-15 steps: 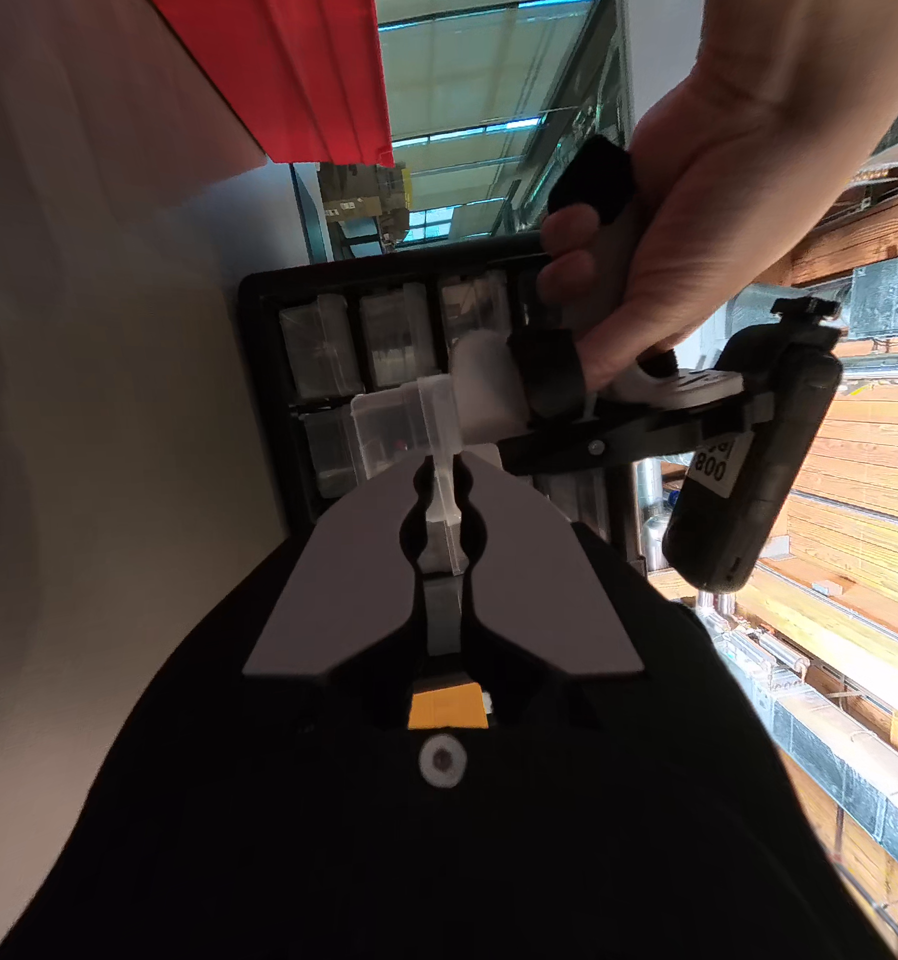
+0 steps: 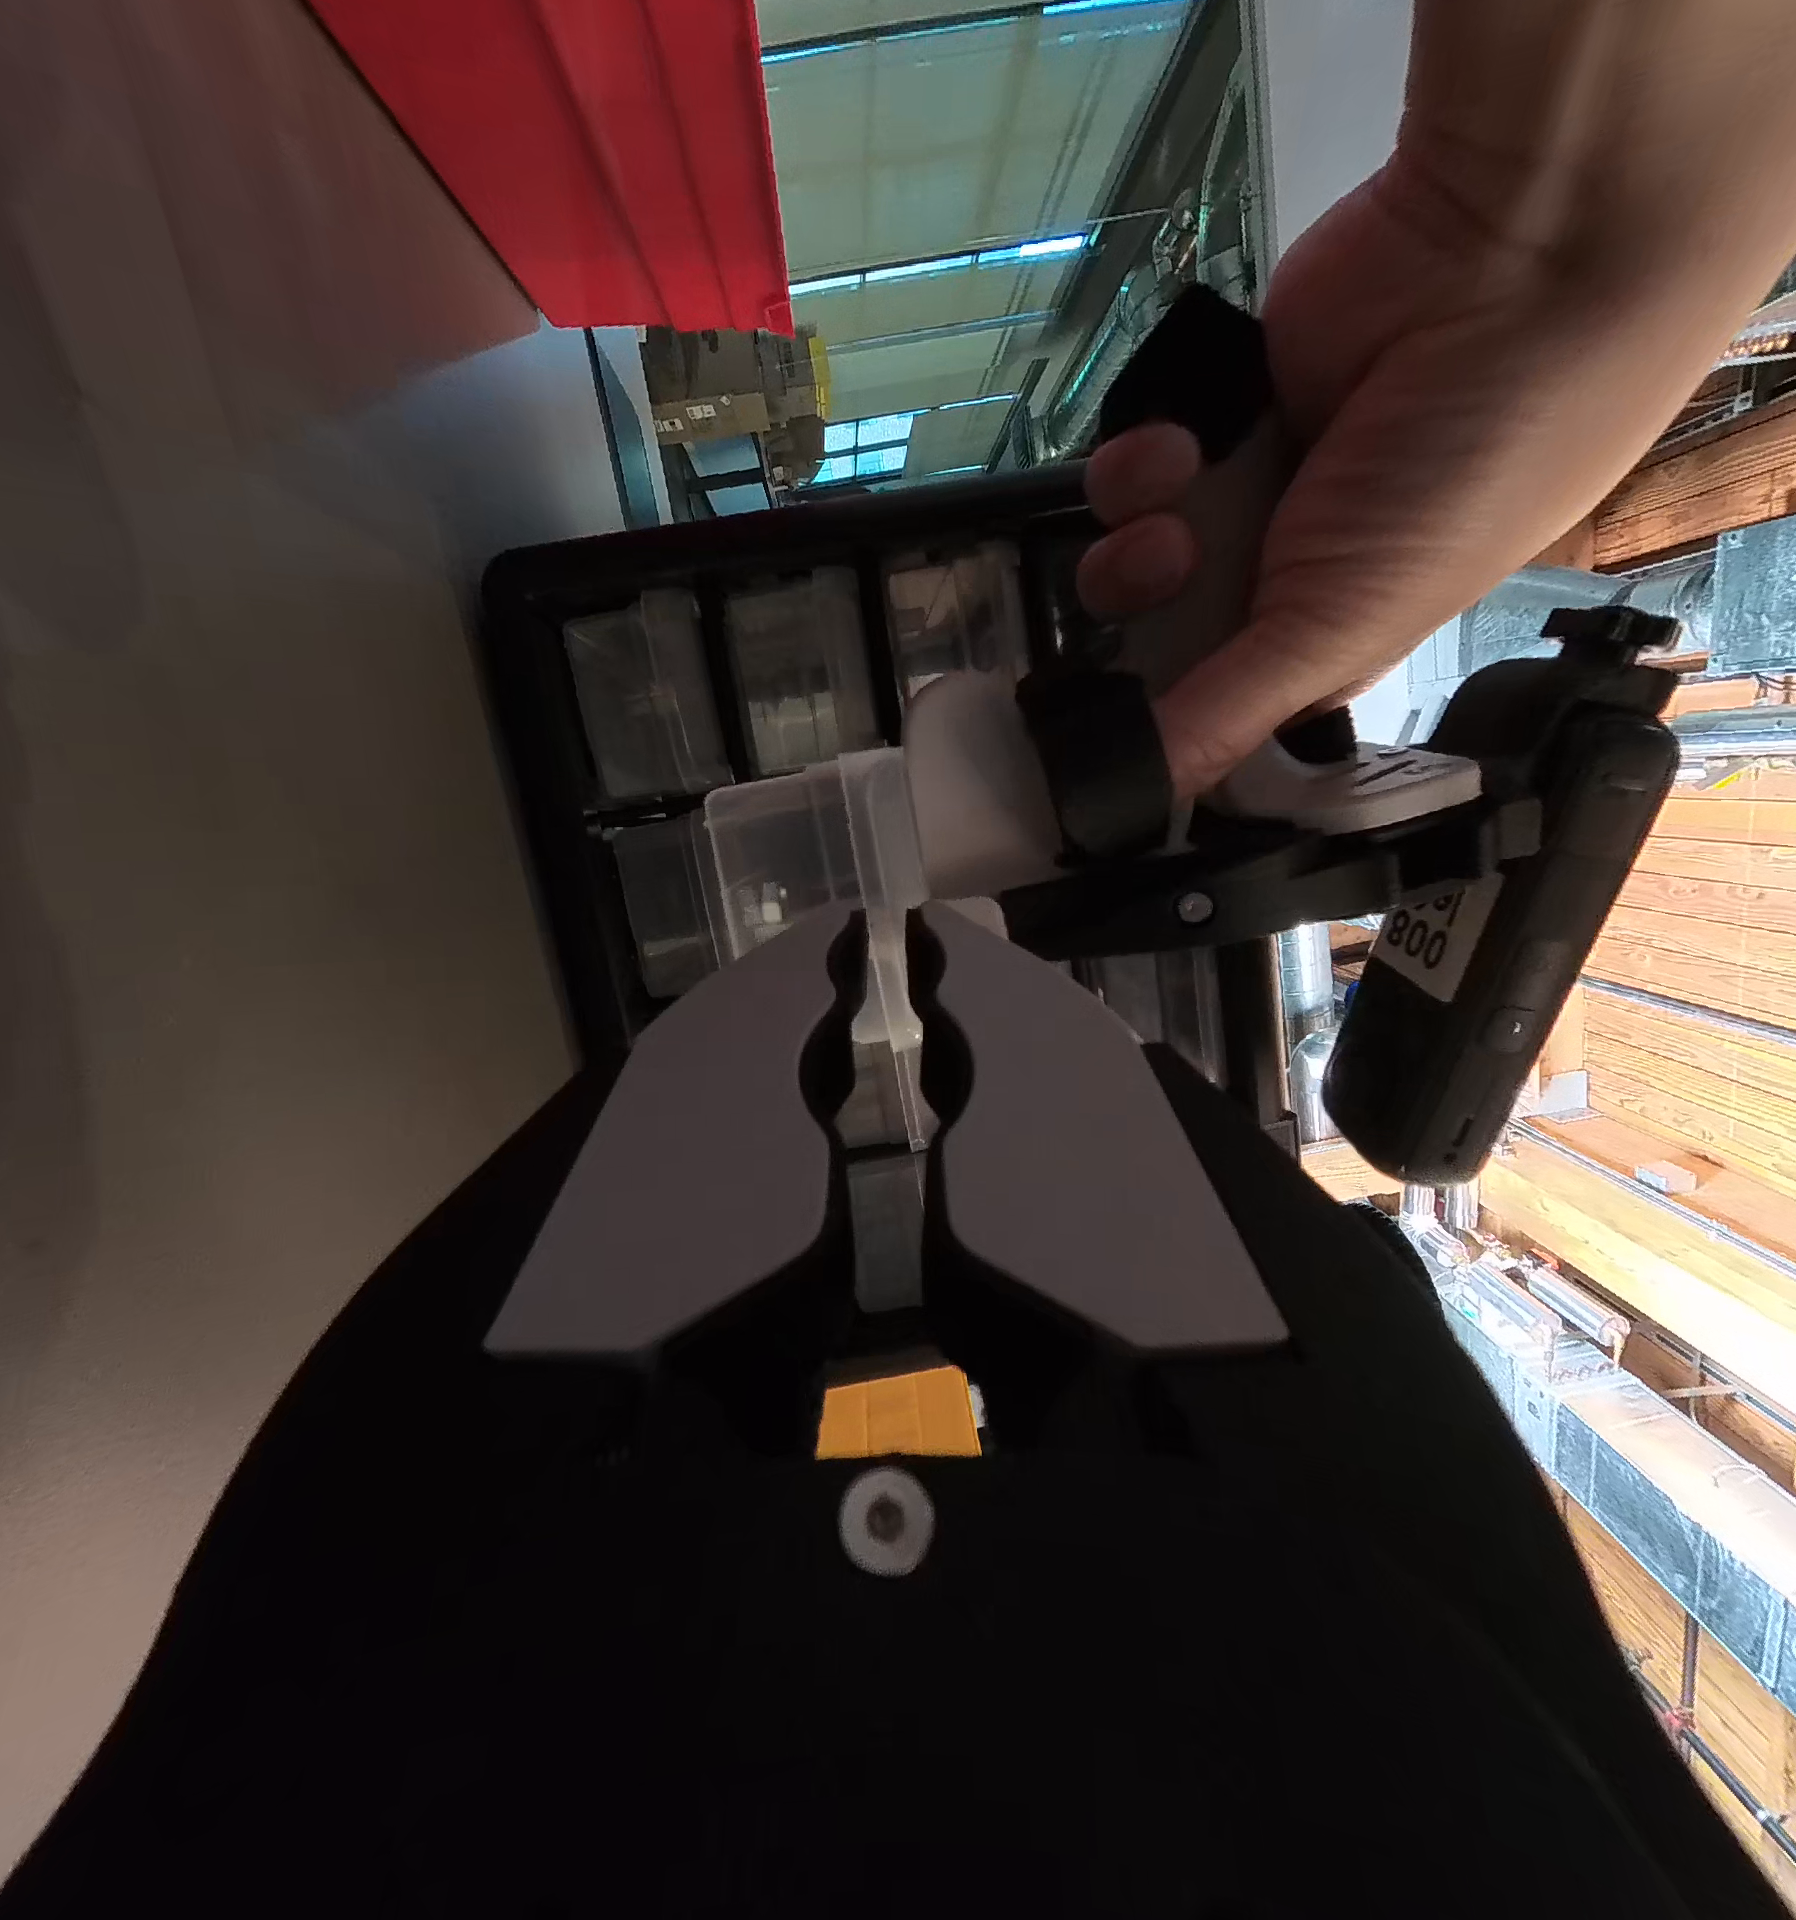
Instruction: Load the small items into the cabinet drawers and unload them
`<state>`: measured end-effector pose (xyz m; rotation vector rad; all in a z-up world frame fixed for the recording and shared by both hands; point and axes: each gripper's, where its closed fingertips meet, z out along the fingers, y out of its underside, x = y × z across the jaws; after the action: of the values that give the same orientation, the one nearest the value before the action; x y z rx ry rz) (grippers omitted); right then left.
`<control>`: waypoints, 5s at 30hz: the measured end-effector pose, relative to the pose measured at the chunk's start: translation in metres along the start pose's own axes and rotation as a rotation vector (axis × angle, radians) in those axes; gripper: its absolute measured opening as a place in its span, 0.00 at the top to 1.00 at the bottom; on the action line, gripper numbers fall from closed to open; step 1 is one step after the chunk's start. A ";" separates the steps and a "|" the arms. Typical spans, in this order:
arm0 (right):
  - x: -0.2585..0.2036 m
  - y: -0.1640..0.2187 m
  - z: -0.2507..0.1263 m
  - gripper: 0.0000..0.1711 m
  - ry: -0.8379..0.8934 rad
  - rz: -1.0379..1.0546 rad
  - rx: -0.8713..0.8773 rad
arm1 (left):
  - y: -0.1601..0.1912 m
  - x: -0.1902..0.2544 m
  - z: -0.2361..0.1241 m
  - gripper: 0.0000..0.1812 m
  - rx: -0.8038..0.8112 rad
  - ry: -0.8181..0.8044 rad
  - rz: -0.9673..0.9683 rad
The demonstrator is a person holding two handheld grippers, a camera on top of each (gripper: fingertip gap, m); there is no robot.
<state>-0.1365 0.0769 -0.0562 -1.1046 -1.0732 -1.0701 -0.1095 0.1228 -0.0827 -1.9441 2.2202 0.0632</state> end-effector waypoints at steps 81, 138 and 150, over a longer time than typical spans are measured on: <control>-0.048 0.047 0.055 0.87 -0.131 -0.070 -0.146 | 0.308 -0.117 0.055 0.83 -0.071 -0.156 -0.397; -0.048 0.000 0.005 0.94 -0.155 -0.082 -0.077 | 0.010 0.013 0.049 0.94 -0.068 -0.074 0.221; -0.048 0.005 0.008 0.94 -0.162 -0.067 -0.099 | 0.010 0.004 0.017 0.88 0.058 -0.109 0.092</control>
<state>-0.1397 0.0905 -0.1034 -1.2591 -1.2026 -1.1107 -0.1176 0.1227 -0.1007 -1.7651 2.2144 0.1136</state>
